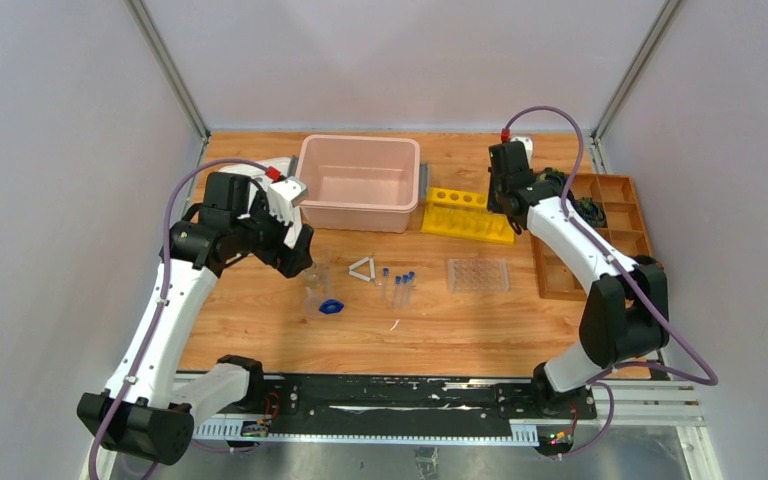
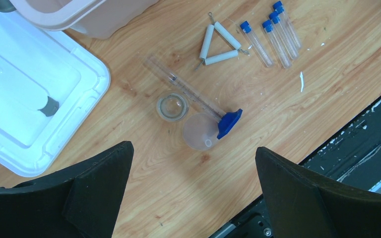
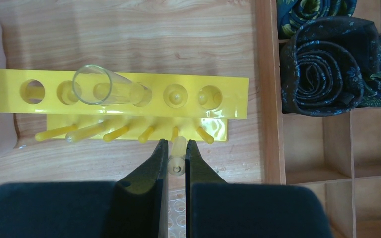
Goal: Organize the chemistry lab equipment
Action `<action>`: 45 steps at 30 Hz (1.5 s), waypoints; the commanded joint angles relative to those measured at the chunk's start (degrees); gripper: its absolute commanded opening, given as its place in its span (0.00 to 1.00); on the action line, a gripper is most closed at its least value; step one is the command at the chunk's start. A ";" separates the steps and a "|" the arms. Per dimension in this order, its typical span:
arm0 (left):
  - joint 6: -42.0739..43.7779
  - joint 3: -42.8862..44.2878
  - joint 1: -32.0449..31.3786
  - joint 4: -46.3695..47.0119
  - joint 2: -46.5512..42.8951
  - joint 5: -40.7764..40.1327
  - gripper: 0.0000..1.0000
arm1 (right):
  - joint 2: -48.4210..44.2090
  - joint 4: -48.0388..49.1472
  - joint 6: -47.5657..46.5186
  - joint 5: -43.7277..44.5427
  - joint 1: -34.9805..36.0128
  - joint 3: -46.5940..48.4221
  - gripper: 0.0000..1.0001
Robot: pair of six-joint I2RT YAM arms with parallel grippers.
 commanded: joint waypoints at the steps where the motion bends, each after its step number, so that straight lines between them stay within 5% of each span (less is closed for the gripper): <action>1: -0.47 1.53 -0.18 0.73 0.09 0.22 1.00 | 0.94 1.46 0.80 1.95 -0.93 -1.56 0.00; 45: -0.49 0.98 -0.19 0.73 -0.42 0.13 1.00 | 1.61 2.57 1.89 0.30 -0.95 -3.68 0.00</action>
